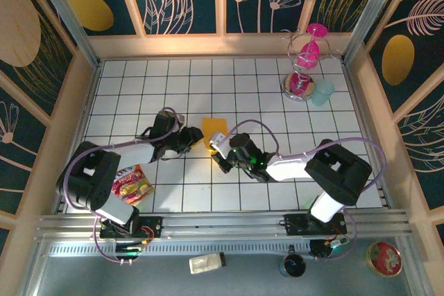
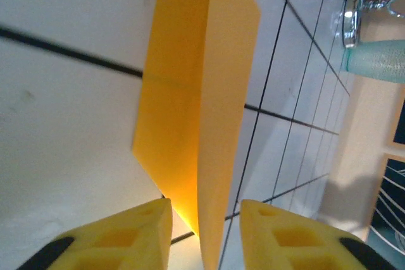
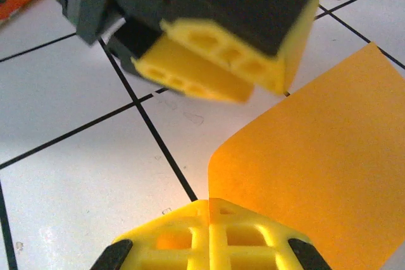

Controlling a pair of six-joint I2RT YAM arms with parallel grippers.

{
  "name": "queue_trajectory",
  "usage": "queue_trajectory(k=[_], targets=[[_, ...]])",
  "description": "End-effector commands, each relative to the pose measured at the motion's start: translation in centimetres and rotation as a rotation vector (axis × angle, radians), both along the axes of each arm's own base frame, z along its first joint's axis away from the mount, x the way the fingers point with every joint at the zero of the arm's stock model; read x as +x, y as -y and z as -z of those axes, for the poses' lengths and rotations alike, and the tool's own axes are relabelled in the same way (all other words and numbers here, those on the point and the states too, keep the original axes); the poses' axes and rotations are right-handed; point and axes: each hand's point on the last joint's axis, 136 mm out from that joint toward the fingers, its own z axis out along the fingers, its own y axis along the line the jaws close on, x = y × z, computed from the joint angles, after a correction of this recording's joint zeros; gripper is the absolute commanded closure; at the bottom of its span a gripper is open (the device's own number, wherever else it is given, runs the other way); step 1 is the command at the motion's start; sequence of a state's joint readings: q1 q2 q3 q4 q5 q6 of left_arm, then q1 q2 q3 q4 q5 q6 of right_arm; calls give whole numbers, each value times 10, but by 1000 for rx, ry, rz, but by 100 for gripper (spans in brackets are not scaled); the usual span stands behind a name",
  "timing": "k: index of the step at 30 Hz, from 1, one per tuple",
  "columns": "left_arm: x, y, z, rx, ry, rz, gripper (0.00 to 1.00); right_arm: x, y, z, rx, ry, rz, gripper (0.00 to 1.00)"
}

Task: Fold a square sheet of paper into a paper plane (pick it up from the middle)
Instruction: Third fold the triangle at the center of the table.

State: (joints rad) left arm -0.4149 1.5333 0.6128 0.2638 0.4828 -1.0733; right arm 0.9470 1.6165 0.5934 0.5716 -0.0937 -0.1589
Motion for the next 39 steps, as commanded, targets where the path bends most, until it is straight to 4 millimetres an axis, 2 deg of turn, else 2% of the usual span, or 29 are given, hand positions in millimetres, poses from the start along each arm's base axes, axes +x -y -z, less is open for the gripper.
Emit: queue_trajectory(k=[1, 5, 9, 13, 15, 16, 18, 24, 30, 39], targets=[[15, -13, -23, 51, 104, -12, 58, -5, -1, -12, 79, -78, -12, 100], [28, 0, -45, 15, 189, 38, 57, -6, -4, -13, 122, -145, -18, 100], [44, 16, -42, 11, 192, 104, 65, -2, -5, -7, 141, -202, -5, 100], [61, 27, -23, 84, 168, 157, 73, 4, -8, 5, 121, -257, 17, 100], [64, 31, -2, 129, 130, 186, 76, 5, -11, 7, 123, -275, 15, 100], [71, 38, -3, 133, 142, 201, 77, 5, -12, 6, 125, -280, 12, 100], [77, 44, 10, 173, 124, 226, 80, 6, -12, 7, 131, -296, 16, 100], [84, 41, 45, 293, 77, 245, 86, 12, -11, 9, 156, -381, 48, 100], [78, 37, 68, 349, 26, 276, 87, 15, -10, 11, 164, -452, 76, 100], [70, 32, 84, 381, -5, 302, 89, 36, 0, 19, 149, -501, 218, 100]])
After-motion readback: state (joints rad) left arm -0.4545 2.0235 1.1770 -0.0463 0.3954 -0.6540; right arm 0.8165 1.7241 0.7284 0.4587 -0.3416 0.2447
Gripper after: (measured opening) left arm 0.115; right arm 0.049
